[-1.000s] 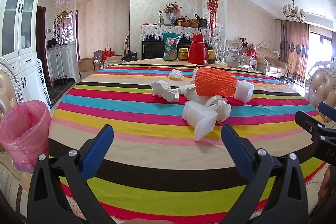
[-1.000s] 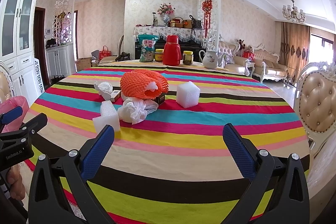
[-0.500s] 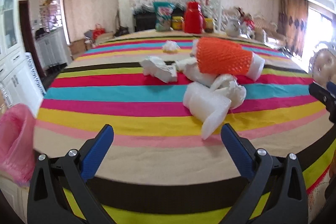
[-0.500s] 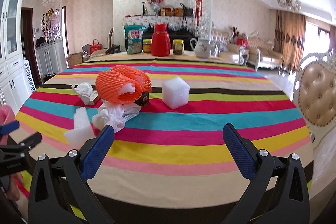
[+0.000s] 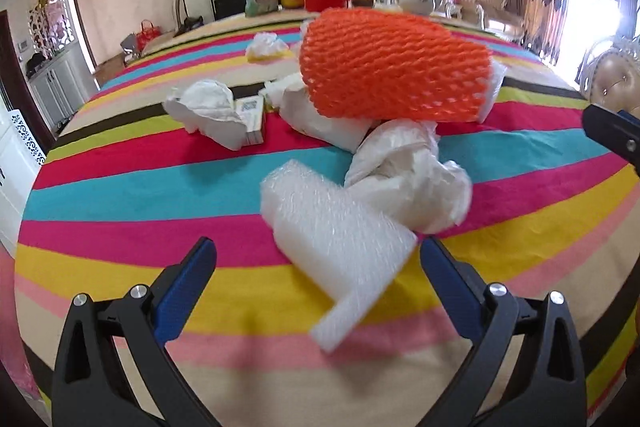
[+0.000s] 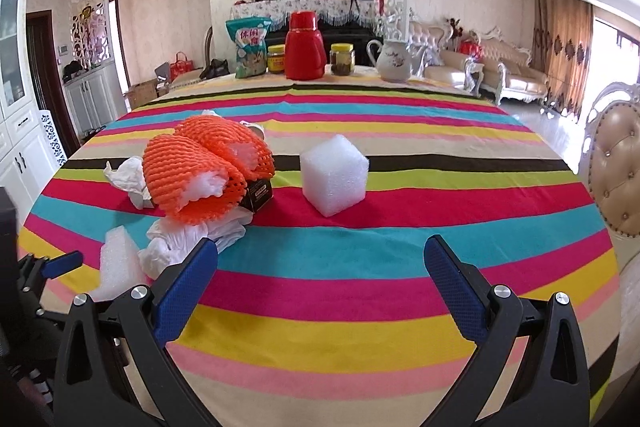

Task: Collect trash
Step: 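Grasp the white foam sleeve with the left tool while the right tool grasps the orange net, then carry both items to the pink bin and open both tools to drop them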

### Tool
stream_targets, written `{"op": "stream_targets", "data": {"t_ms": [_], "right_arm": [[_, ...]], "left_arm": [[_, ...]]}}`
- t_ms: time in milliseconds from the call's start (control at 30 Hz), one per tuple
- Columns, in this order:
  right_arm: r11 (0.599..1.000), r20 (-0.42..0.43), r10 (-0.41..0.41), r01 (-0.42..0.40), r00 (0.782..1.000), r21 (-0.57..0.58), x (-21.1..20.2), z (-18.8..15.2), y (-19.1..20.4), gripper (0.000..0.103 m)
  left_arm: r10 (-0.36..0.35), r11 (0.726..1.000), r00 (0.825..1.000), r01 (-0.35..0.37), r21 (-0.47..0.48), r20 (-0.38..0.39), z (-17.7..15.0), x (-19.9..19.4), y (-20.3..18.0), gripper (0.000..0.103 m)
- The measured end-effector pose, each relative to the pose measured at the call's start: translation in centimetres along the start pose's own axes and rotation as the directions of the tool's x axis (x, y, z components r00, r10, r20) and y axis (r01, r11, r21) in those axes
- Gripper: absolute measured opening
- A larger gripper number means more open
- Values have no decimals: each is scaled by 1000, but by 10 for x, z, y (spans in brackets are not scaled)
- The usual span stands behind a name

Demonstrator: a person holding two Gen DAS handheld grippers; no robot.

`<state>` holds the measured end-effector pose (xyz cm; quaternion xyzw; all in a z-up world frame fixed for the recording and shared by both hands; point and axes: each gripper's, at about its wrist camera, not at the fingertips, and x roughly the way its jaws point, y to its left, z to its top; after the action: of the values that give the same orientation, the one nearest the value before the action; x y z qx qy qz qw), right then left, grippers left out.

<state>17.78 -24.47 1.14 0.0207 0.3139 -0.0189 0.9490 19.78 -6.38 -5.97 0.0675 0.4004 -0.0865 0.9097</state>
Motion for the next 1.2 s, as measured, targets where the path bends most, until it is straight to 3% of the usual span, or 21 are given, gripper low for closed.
{"op": "stream_targets", "data": {"t_ms": [67, 133, 200, 400, 533, 733, 800, 900, 1033, 1200], "right_arm": [[1000, -11, 17, -17, 1000, -8, 9, 3, 3, 97], [998, -25, 52, -53, 998, -22, 18, 7, 11, 97], [995, -33, 90, -91, 995, -39, 24, 11, 20, 97], [973, -36, 196, -199, 980, -116, 36, 24, 58, 97], [960, -23, 203, -204, 979, -194, 47, 35, 84, 94], [947, -67, 210, -220, 975, -234, 67, 32, 105, 70], [949, -95, 206, -223, 974, -222, 72, 22, 105, 54], [947, -82, 228, -240, 970, -211, 66, 15, 105, 40], [937, -33, 255, -256, 966, -238, 41, 12, 116, 37], [914, 9, 326, -313, 945, -258, 12, 18, 137, 37]], "left_arm": [[-1, 1000, 1000, 2, 3, -9, 2, 8, 0, 92], [-26, 1000, 999, 27, 7, -38, 2, 14, 1, 66], [-58, 998, 997, 58, 2, -45, 2, 16, 6, 66], [-63, 998, 997, 63, 1, 32, -12, -6, 37, 64], [-18, 999, 996, 20, -25, 82, -23, -25, 67, 64], [37, 997, 991, -28, -72, 128, -30, -45, 104, 64], [31, 996, 990, -20, -85, 136, -32, -48, 113, 64], [31, 993, 989, -14, -116, 147, -36, -52, 126, 64], [24, 989, 983, 3, -149, 182, -40, -60, 138, 64], [79, 982, 970, -36, -184, 228, -51, -83, 153, 64]]}}
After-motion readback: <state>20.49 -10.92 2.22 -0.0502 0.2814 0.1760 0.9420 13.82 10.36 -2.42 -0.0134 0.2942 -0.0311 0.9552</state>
